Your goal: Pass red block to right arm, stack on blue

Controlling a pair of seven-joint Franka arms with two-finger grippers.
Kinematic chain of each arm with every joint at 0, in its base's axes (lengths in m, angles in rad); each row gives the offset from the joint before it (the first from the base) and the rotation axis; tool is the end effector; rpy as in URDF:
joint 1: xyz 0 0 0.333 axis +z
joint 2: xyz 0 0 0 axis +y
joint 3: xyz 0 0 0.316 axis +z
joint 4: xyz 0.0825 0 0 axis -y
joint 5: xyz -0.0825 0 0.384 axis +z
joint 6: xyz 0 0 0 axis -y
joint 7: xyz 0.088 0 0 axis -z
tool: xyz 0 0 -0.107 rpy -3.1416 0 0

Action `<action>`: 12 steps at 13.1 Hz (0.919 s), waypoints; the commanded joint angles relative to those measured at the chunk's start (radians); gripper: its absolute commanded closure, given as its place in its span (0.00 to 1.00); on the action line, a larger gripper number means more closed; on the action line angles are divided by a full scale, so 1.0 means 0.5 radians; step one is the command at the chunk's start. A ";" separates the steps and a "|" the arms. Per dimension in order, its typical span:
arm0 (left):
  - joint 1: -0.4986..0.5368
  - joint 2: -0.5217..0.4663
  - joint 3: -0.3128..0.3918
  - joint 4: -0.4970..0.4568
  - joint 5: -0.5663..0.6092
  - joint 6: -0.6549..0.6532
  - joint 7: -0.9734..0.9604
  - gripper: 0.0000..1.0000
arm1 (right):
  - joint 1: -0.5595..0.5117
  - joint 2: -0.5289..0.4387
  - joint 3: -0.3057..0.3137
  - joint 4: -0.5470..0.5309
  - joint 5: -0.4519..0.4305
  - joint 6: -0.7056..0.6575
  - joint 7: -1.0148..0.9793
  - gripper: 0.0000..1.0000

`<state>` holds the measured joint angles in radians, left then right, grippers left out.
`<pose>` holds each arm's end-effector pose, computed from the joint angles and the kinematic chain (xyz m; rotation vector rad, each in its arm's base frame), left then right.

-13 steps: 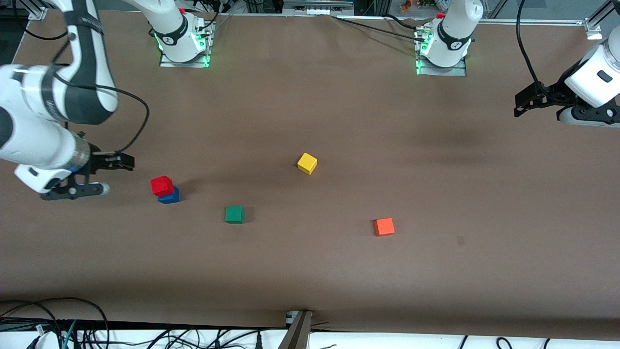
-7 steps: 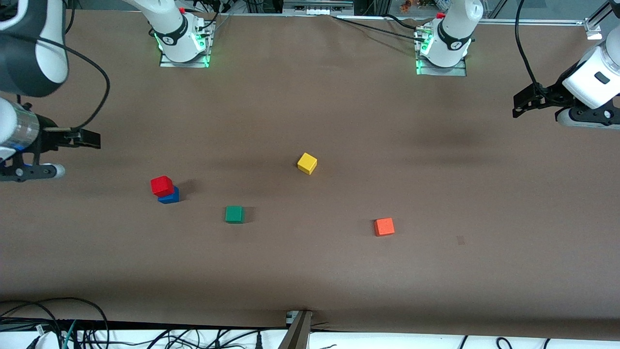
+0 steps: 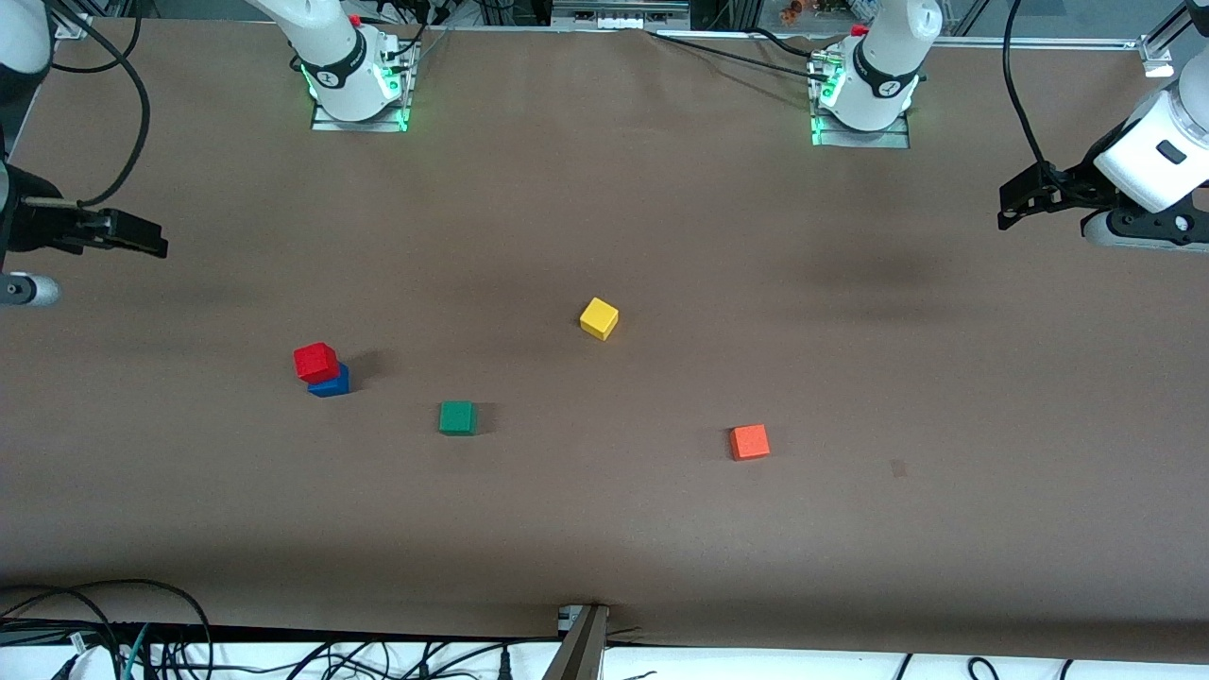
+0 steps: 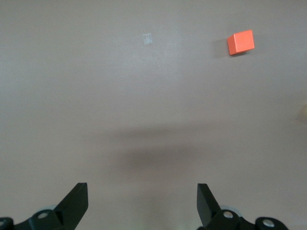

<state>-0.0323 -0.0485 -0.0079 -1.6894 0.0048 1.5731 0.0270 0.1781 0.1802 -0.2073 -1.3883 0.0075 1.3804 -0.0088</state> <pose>0.5361 -0.0211 0.5953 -3.1324 0.1055 0.1062 0.5871 -0.0047 0.5929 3.1021 -0.0307 -0.2875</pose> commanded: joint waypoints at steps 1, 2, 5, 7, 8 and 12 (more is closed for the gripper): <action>-0.003 0.030 -0.009 0.068 0.040 -0.038 -0.014 0.00 | -0.104 -0.301 0.169 -0.358 -0.027 0.077 0.039 0.00; -0.006 0.027 -0.009 0.065 0.040 -0.044 -0.017 0.00 | -0.111 -0.317 0.169 -0.377 -0.030 0.104 0.024 0.00; -0.015 0.027 -0.012 0.068 0.040 -0.044 -0.017 0.00 | -0.132 -0.431 0.166 -0.368 -0.040 0.083 0.021 0.00; -0.015 0.030 -0.015 0.068 0.040 -0.044 -0.017 0.00 | -0.132 -0.431 0.218 -0.368 -0.045 0.086 0.036 0.00; -0.015 0.030 -0.015 0.068 0.040 -0.044 -0.017 0.00 | -0.163 -0.428 0.245 -0.362 -0.055 0.077 0.027 0.00; -0.015 0.027 -0.015 0.068 0.040 -0.047 -0.017 0.00 | -0.184 -0.431 0.261 -0.368 -0.055 -0.033 0.057 0.00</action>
<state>-0.0356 -0.0483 -0.0128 -1.6881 0.0048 1.5728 0.0270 0.1104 -0.0173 -0.1024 -1.5562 -0.0076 1.3801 0.0043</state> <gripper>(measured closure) 0.000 0.000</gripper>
